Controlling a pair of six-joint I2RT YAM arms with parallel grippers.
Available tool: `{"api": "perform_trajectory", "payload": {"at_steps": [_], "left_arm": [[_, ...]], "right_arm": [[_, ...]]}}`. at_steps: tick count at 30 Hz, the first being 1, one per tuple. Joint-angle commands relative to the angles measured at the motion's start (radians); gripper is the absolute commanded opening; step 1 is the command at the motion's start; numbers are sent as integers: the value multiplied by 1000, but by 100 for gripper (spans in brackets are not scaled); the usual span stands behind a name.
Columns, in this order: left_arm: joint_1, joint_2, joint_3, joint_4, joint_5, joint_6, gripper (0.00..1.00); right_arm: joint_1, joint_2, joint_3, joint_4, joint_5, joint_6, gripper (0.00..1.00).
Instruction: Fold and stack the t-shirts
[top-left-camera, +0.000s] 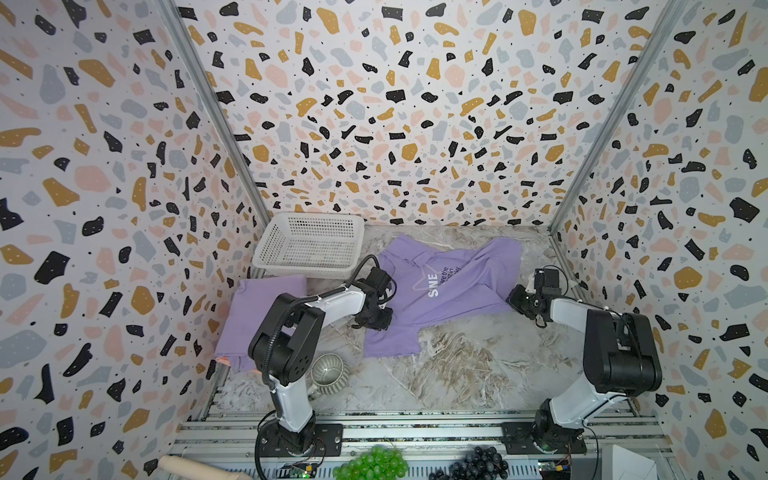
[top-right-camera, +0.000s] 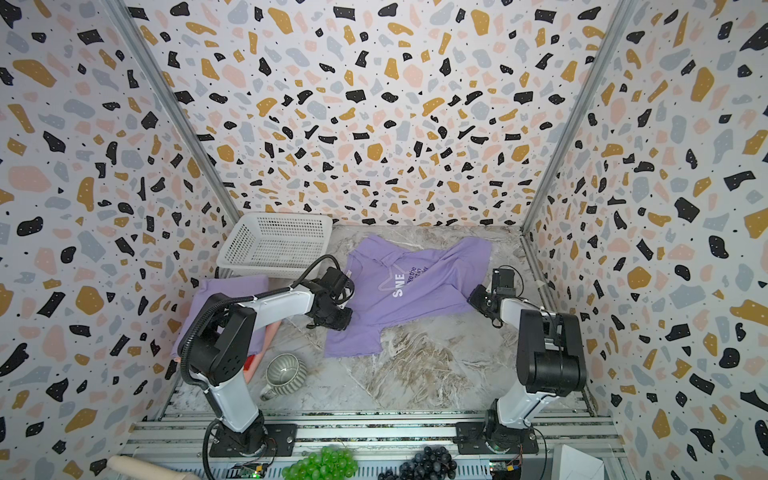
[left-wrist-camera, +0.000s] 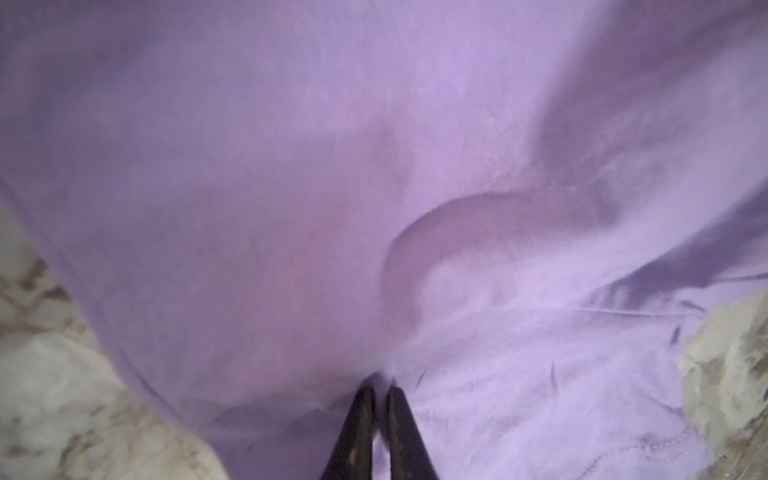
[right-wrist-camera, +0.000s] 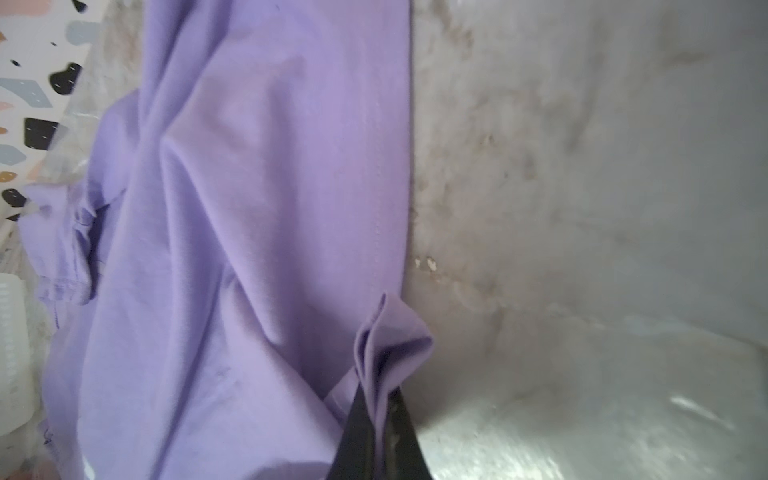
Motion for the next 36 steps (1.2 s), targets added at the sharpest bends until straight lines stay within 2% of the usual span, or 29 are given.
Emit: {"api": "perform_trajectory", "payload": {"at_steps": [1, 5, 9, 12, 17, 22, 24, 27, 30, 33, 36], "left_arm": [[4, -25, -13, -38, 28, -2, 0], [38, -122, 54, -27, 78, -23, 0], [56, -180, 117, -61, 78, -16, 0], [55, -210, 114, -84, 67, -13, 0], [56, -279, 52, -102, 64, -40, 0], [57, -316, 0, -157, 79, -43, 0], [57, -331, -24, -159, 107, -47, 0], [57, -321, -32, -159, 147, -32, 0], [63, -266, 25, -141, 183, -23, 0], [75, -191, 176, -122, 217, -16, 0], [99, -99, 424, -127, 227, 10, 0]], "right_arm": [[0, -153, 105, 9, 87, -50, 0], [0, -254, 242, 12, 136, -154, 0], [-1, -313, 338, -69, 173, -222, 0], [0, -406, 288, -116, 182, -215, 0], [1, -634, 111, -247, 284, -164, 0], [1, -729, -22, -413, 305, -98, 0], [1, -749, -51, -425, 312, -77, 0], [2, -743, -65, -388, 301, -68, 2], [2, -665, -37, -302, 266, -74, 1], [2, -558, 43, -147, 239, -80, 1], [3, -406, 228, -20, 211, -124, 0]]}}
